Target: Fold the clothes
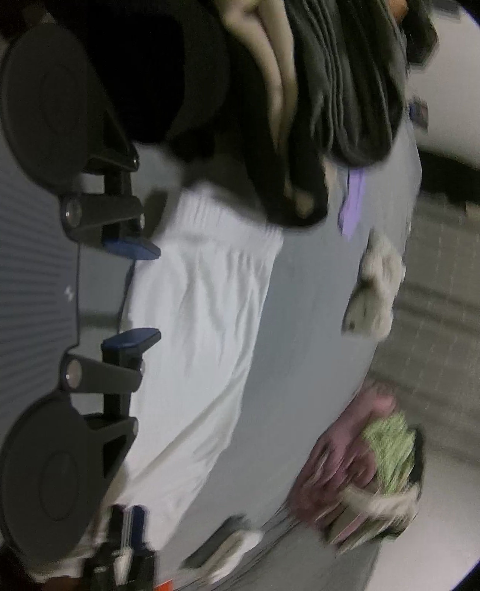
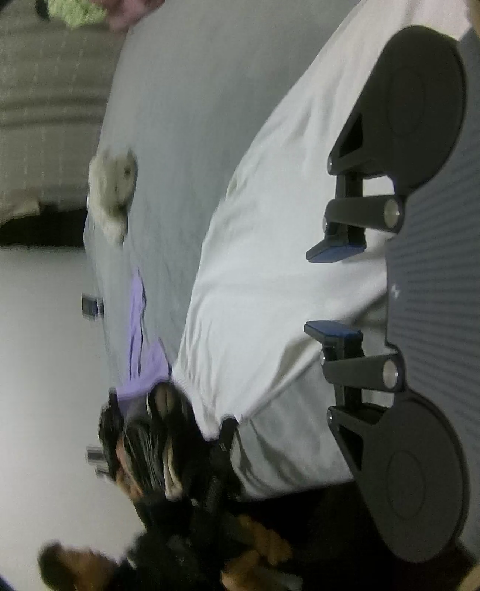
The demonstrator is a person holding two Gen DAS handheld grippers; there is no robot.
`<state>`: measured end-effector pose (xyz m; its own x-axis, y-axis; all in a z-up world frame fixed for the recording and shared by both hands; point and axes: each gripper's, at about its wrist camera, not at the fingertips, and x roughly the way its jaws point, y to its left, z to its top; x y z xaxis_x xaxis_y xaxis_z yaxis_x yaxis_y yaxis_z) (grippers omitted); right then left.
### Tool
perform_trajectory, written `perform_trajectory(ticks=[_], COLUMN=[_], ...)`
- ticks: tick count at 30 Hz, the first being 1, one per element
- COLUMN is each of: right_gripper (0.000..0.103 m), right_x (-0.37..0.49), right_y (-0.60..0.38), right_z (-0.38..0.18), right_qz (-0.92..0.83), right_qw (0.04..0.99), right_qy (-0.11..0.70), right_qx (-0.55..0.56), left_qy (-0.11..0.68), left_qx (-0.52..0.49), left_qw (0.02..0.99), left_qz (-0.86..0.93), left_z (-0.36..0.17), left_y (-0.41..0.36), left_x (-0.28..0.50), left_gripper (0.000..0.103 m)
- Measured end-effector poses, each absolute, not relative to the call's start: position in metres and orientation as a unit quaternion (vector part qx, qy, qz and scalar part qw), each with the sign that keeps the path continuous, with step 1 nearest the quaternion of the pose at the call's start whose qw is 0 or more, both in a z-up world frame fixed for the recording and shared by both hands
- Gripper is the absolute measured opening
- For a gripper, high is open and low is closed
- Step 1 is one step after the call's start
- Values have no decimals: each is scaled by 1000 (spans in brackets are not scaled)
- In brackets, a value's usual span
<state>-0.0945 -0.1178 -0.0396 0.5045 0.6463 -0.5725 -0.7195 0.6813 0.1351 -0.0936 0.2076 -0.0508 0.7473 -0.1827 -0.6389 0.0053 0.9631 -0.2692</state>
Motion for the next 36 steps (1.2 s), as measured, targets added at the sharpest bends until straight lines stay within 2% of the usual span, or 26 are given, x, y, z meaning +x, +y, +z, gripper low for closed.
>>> perform_trajectory(ticks=[7,14,17,20,21,22,27,32,36], right_gripper=[39,27,18,6,4,3,1,1,1], right_x=[-101,-95,-96,-98,-98,-98,-101,-101,-96], right_y=[-94,-84,-80,-78,-77,-77,-80,-69,-61], right_z=[-42,-48,-51,-54,-53,-52,-43,-48,-57], right_qz=[419,421,423,426,427,428,444,455,455], right_qw=[854,852,849,847,847,848,844,832,822], right_qy=[296,298,299,296,294,292,285,300,324], right_qx=[-85,-91,-103,-114,-116,-116,-98,-106,-109], left_qy=[350,331,333,319,311,302,265,331,333], left_qx=[-175,-196,-198,-198,-196,-194,-164,-127,-103], left_qw=[919,921,919,924,927,930,946,928,929], left_qz=[38,56,69,79,78,78,85,118,123], left_z=[-53,-52,-56,-55,-52,-49,-33,-52,-52], left_y=[232,237,236,234,233,231,227,229,225], left_x=[-97,-91,-87,-88,-90,-91,-98,-87,-89], left_gripper=[40,37,23,18,11,10,9,9,15])
